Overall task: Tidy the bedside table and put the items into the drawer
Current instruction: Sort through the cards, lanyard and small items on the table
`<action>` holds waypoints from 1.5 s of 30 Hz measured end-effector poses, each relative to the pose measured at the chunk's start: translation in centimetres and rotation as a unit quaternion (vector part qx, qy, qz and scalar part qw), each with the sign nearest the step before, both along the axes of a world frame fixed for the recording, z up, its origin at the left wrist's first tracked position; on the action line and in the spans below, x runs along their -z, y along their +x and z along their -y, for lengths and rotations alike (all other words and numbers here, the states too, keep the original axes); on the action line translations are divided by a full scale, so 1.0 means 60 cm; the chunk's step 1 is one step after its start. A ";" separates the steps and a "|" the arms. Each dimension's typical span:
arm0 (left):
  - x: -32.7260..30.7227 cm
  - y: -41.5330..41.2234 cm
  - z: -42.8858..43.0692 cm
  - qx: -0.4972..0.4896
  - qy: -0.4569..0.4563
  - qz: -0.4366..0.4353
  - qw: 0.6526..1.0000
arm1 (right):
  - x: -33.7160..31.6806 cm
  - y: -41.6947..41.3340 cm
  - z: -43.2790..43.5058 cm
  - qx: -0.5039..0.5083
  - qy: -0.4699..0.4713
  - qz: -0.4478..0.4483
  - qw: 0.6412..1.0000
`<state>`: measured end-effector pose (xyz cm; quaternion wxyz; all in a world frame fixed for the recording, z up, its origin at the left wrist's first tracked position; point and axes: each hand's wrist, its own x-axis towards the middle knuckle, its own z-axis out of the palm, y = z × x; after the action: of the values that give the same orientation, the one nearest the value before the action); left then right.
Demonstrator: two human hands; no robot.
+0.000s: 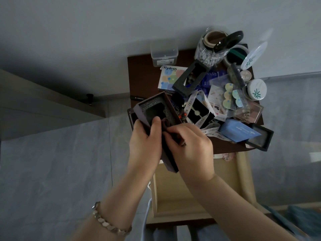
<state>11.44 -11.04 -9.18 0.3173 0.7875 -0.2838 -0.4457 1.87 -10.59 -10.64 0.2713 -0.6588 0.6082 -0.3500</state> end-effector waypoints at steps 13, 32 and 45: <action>0.007 0.010 -0.005 -0.082 0.010 -0.063 0.995 | 0.010 -0.021 -0.045 -0.132 -0.018 -0.128 0.983; 0.059 0.071 0.023 -0.174 0.066 -0.165 0.968 | 0.086 -0.035 0.164 -0.097 0.394 -0.328 0.853; 0.084 0.087 -0.022 -0.185 0.082 -0.180 0.963 | 0.141 -0.033 0.063 0.010 0.441 -0.151 0.885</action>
<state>16.66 -9.69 -14.22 0.3745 0.7561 -0.0335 -0.5357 -0.09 -14.37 -19.12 0.4354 -0.5099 0.7399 0.0550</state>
